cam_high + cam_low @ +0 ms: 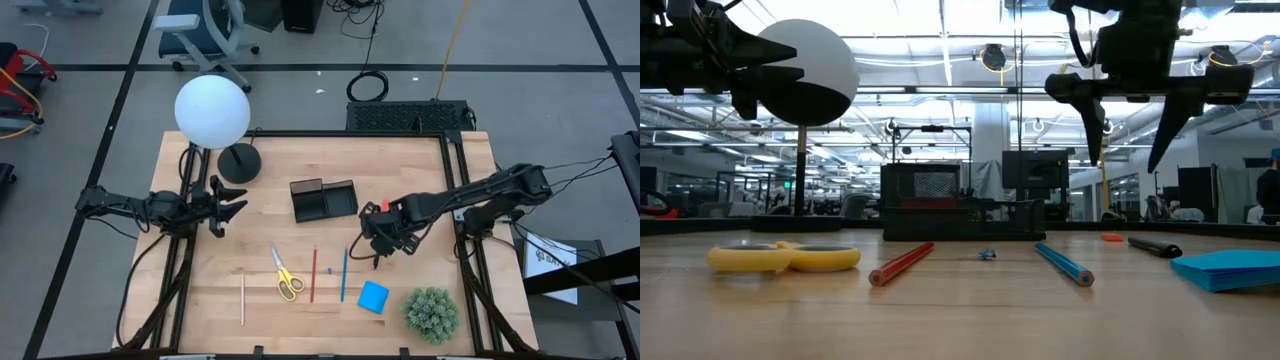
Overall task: Pick and place office supplies into organizer
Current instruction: Put the black pen into the desk organizer
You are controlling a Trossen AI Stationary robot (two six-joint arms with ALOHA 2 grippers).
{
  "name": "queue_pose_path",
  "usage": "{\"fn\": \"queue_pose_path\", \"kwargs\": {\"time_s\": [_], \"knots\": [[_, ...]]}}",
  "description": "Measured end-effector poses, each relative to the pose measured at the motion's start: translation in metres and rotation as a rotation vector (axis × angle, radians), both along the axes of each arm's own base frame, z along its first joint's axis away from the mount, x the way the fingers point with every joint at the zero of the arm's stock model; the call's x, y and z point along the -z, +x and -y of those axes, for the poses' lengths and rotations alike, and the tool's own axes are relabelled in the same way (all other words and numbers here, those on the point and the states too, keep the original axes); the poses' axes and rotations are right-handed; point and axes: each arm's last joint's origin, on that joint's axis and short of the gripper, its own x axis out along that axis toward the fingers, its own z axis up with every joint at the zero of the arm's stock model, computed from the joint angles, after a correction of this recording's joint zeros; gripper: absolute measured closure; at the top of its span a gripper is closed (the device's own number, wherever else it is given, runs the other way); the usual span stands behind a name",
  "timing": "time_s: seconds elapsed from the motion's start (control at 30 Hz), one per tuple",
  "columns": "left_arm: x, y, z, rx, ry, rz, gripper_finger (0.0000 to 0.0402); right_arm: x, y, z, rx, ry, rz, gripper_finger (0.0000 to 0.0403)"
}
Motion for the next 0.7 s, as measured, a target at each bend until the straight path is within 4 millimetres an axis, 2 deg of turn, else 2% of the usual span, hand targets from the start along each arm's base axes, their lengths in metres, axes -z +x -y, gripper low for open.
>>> {"fn": "queue_pose_path", "kwargs": {"time_s": [0.4, 0.7], "knots": [[0.000, 0.000, 0.000, 0.000, 0.000, -0.004, 0.0231, 0.013, -0.005, -0.015, -0.148, -0.046, 0.006, 0.0149], [0.000, 0.000, 0.000, 0.000, -0.001, -0.004, 0.0231, 0.027, -0.010, -0.015, -0.139, -0.037, -0.008, 0.0149]]}}
